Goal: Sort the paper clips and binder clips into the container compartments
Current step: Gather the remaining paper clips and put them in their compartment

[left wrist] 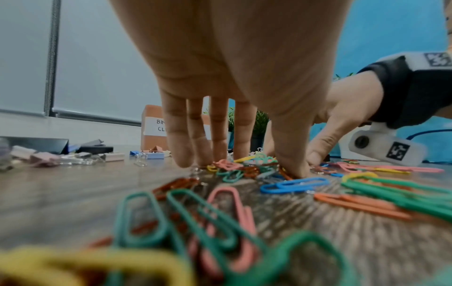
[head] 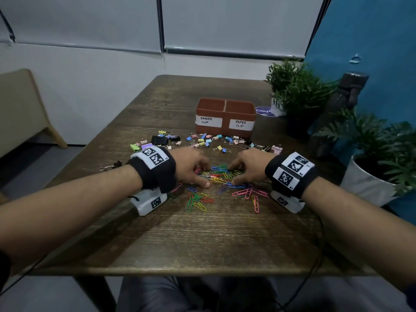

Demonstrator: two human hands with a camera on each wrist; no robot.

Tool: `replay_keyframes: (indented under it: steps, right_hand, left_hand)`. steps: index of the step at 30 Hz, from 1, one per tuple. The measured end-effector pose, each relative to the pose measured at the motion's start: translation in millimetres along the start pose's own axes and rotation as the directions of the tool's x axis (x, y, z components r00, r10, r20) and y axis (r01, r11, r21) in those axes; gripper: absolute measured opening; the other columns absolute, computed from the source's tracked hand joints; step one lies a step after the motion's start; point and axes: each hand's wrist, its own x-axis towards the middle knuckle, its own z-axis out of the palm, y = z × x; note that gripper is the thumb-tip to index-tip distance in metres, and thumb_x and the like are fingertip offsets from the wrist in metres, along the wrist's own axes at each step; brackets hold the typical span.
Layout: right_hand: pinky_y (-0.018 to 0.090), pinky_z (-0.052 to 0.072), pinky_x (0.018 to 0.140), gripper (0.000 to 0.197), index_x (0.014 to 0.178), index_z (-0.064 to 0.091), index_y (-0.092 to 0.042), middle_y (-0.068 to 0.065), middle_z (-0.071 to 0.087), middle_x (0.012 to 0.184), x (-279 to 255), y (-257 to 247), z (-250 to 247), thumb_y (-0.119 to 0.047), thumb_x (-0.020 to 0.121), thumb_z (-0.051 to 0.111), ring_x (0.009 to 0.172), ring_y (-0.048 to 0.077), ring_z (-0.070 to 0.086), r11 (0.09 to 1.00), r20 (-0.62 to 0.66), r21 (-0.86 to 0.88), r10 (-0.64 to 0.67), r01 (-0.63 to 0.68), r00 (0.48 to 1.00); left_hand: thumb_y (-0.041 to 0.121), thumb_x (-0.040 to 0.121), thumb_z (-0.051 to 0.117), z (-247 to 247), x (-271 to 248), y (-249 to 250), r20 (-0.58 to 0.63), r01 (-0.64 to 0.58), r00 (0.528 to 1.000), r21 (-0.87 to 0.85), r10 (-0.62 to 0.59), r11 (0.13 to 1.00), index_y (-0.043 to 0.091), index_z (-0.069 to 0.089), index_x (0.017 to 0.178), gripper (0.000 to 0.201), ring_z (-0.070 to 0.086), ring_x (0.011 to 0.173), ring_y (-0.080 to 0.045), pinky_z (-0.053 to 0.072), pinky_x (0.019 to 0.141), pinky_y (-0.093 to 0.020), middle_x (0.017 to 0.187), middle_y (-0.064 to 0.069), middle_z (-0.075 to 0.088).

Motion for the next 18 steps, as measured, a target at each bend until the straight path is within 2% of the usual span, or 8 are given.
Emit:
replay_keyframes:
  steps: [3,5,7,9,11,14,16,18]
  right_hand:
    - [0.034,0.052,0.094,0.074,0.145,0.046,-0.028,-0.003,0.067,0.119,4,-2,2,-0.051,0.081,0.075,0.106,0.015,0.062,1.0,-0.039,0.001,0.006,-0.006,0.999]
    - [0.034,0.052,0.094,0.081,0.15,0.039,-0.025,-0.002,0.067,0.116,7,-3,3,-0.053,0.081,0.073,0.105,0.017,0.062,1.0,-0.048,-0.024,0.002,-0.003,0.999]
    - [0.033,0.052,0.093,0.07,0.145,0.048,-0.023,-0.002,0.068,0.115,10,-1,2,-0.049,0.084,0.072,0.104,0.017,0.062,1.0,-0.04,-0.029,0.008,-0.009,0.999]
    - [0.033,0.054,0.091,0.051,0.132,0.062,-0.022,-0.002,0.07,0.113,10,0,0,-0.041,0.086,0.073,0.1,0.015,0.064,1.0,-0.031,0.01,0.026,-0.025,0.999]
    - [0.033,0.054,0.087,0.04,0.121,0.069,-0.023,-0.002,0.071,0.107,10,2,1,-0.036,0.084,0.076,0.095,0.014,0.064,0.998,-0.049,0.05,0.043,-0.04,0.998]
    - [0.032,0.054,0.083,0.03,0.113,0.072,-0.021,-0.003,0.066,0.1,10,0,1,-0.03,0.084,0.077,0.091,0.016,0.062,0.997,-0.068,0.051,0.068,-0.065,0.995]
    - [0.032,0.052,0.077,0.012,0.1,0.071,-0.023,-0.002,0.059,0.096,12,-5,2,-0.025,0.089,0.072,0.089,0.019,0.06,0.997,-0.071,-0.02,0.073,-0.074,0.995]
    - [0.035,0.054,0.079,0.009,0.101,0.07,-0.022,0.004,0.06,0.102,15,-11,6,-0.022,0.094,0.065,0.092,0.023,0.062,0.993,-0.079,-0.094,0.07,-0.077,0.994]
  left_hand:
    - [0.062,0.079,0.067,1,3,0,-0.033,-0.035,0.999,-0.042,0.034,0.999,0.03,0.047,0.139,0.071,0.059,0.098,-0.011,0.052,0.086,-0.032,0.114,0.008,0.063]
    - [0.063,0.08,0.064,1,2,0,-0.033,-0.045,0.998,-0.022,0.044,0.999,0.034,0.045,0.141,0.07,0.059,0.1,-0.012,0.052,0.087,-0.034,0.116,0.006,0.061]
    - [0.064,0.082,0.061,1,1,0,-0.015,-0.045,0.999,0.002,0.045,0.999,0.034,0.053,0.135,0.061,0.058,0.099,-0.012,0.052,0.085,-0.036,0.117,0.003,0.058]
    - [0.063,0.084,0.06,0,0,1,-0.005,-0.043,0.999,0.012,0.043,0.999,0.033,0.06,0.129,0.055,0.058,0.097,-0.012,0.053,0.083,-0.036,0.115,0.002,0.057]
    - [0.062,0.084,0.06,0,-1,1,-0.019,-0.046,0.999,0.01,0.046,0.999,0.031,0.063,0.125,0.051,0.06,0.095,-0.012,0.054,0.082,-0.037,0.112,0.003,0.058]
    - [0.058,0.085,0.062,0,0,0,-0.033,-0.053,0.998,0.017,0.053,0.998,0.029,0.065,0.119,0.044,0.061,0.09,-0.009,0.055,0.079,-0.036,0.109,0.003,0.061]
    - [0.055,0.086,0.063,0,1,-1,-0.045,-0.057,0.997,0.016,0.058,0.998,0.028,0.066,0.117,0.041,0.061,0.088,-0.008,0.055,0.078,-0.035,0.106,0.004,0.063]
    - [0.053,0.085,0.065,0,1,-2,-0.064,-0.061,0.996,-0.001,0.06,0.998,0.028,0.065,0.118,0.042,0.061,0.086,-0.008,0.055,0.077,-0.033,0.105,0.005,0.065]
